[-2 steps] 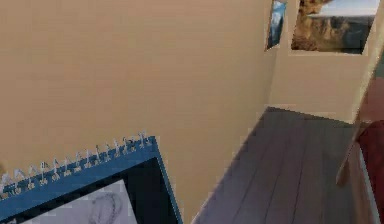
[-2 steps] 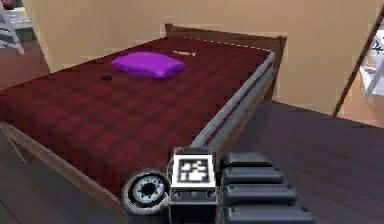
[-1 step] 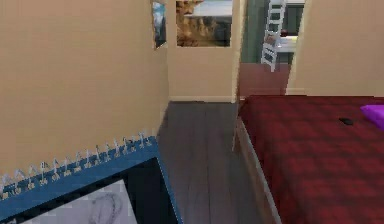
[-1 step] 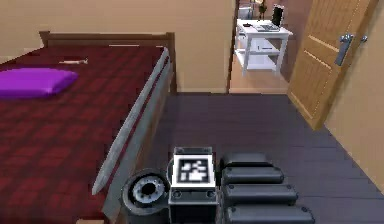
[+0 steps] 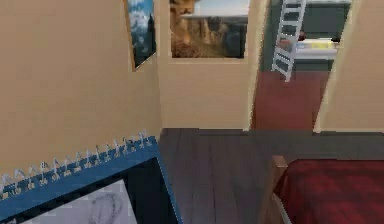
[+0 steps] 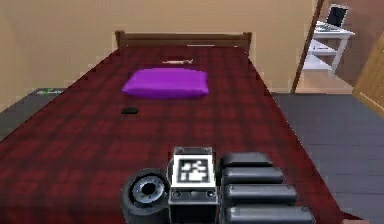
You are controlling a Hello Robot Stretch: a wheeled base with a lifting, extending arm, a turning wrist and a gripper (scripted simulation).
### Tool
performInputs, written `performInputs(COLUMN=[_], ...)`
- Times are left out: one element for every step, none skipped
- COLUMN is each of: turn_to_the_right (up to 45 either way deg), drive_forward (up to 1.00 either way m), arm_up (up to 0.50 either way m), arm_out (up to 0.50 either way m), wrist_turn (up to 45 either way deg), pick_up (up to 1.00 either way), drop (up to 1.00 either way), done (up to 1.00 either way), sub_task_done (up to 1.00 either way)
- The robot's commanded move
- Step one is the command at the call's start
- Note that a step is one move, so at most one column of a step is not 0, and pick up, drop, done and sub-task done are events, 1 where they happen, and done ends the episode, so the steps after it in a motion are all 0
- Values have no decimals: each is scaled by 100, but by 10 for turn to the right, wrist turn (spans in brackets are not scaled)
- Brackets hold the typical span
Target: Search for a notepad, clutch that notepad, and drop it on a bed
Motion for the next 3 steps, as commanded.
performInputs(turn_to_the_right=[0,60,0], drive_forward=[100,0,55], arm_up=[0,0,0], arm_out=[0,0,0], wrist_turn=[0,0,0], pick_up=[0,0,0], drop=[0,0,0], done=[0,0,0], sub_task_done=[0,0,0])
